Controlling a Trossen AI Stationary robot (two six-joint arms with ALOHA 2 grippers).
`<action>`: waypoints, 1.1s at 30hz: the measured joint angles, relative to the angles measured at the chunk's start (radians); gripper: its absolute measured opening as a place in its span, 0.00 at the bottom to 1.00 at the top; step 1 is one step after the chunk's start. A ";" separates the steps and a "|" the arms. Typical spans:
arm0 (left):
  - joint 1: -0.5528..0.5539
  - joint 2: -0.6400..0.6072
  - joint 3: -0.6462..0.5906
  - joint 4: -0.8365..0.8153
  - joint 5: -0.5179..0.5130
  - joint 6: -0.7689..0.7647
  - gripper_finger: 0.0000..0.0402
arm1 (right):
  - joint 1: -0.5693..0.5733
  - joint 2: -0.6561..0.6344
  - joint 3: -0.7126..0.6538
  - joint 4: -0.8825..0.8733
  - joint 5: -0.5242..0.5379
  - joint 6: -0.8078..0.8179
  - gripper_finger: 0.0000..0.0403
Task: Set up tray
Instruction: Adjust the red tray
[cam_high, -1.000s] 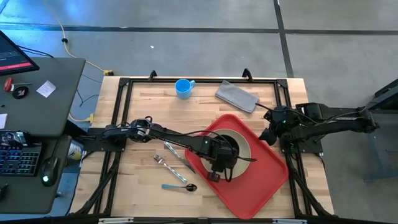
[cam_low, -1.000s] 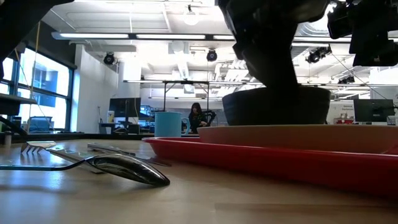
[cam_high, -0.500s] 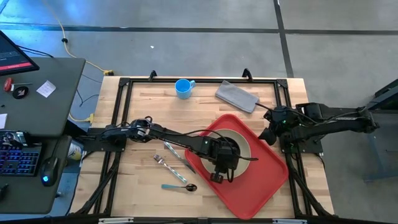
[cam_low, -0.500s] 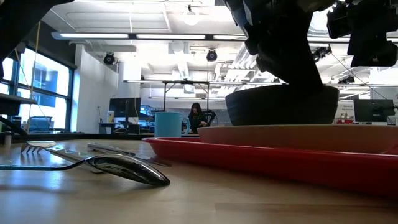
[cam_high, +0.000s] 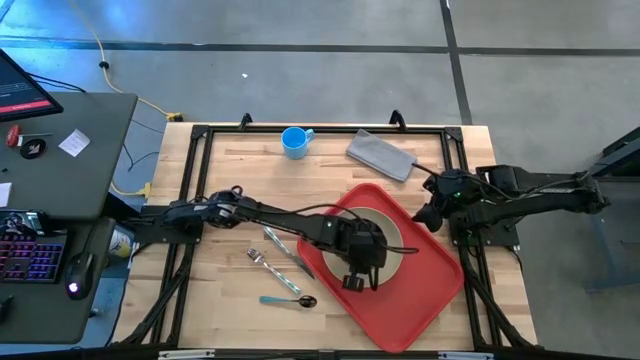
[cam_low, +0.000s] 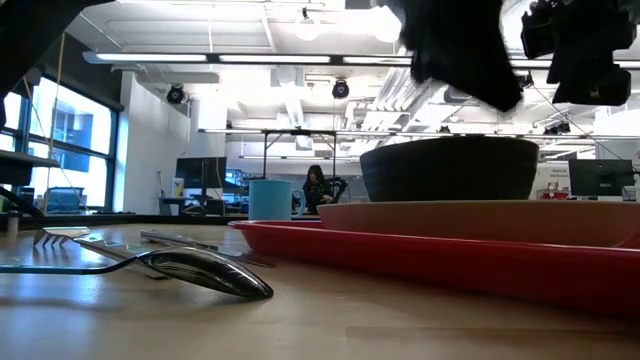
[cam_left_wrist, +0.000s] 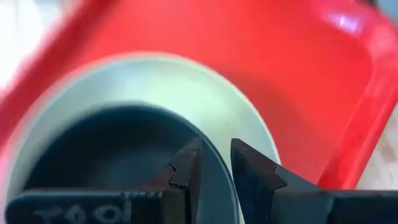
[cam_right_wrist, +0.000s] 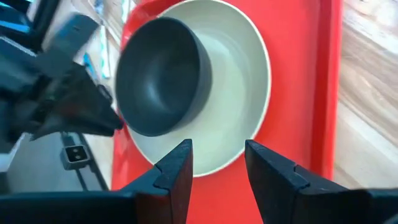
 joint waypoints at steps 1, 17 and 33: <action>0.000 0.000 0.023 -0.003 0.000 0.000 0.30 | 0.001 0.000 0.000 0.010 0.000 0.000 0.34; 0.000 -0.026 0.101 -0.059 -0.062 -0.019 0.30 | 0.002 0.000 0.000 0.048 -0.040 0.030 0.34; 0.121 -0.119 0.101 -0.405 -0.342 -0.177 0.30 | 0.002 0.000 0.000 -0.031 -0.149 0.027 0.34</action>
